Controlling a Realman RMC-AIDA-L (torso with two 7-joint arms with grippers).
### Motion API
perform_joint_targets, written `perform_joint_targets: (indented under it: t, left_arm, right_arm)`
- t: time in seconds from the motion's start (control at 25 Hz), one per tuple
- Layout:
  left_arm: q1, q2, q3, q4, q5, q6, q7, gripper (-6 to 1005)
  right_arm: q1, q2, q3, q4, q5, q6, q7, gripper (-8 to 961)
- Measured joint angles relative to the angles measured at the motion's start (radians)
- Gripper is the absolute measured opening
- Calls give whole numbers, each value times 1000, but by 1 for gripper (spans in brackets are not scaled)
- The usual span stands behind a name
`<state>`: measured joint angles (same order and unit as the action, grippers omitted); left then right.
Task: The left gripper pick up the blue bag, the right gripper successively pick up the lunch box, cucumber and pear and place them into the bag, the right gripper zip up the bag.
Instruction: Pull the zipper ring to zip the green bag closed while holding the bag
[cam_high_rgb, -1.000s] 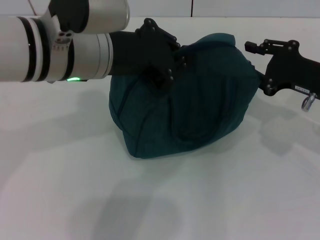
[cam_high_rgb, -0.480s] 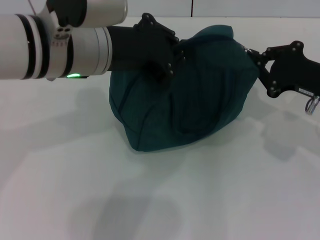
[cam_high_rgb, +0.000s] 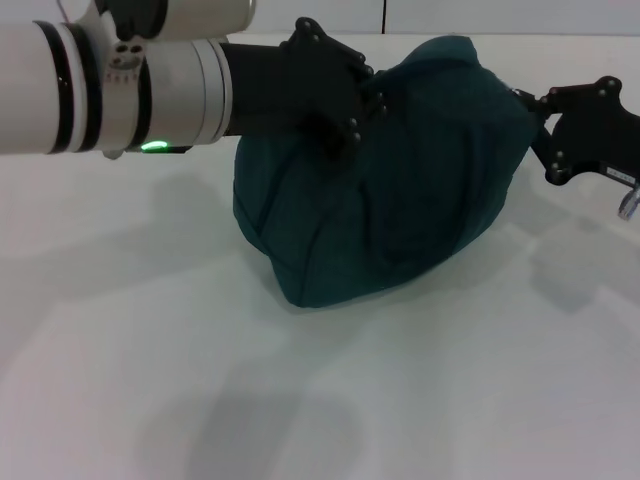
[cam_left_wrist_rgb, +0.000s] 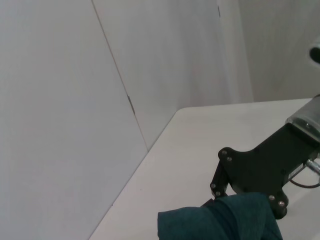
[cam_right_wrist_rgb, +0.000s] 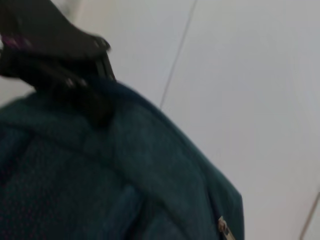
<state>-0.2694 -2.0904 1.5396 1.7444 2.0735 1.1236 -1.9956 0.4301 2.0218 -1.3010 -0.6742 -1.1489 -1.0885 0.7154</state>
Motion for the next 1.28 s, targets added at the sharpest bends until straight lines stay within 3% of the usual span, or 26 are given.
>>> perform_joint_targets:
  t: [1.16, 1.28]
  left_arm:
    - [-4, 0, -9, 9, -28, -1, -4, 52]
    - [-7, 0, -9, 10, -28, -9, -16, 53]
  right_arm:
    - [14, -5, 30, 87, 41, 65, 3, 56]
    - [5, -5, 80, 108, 49, 57, 9, 178]
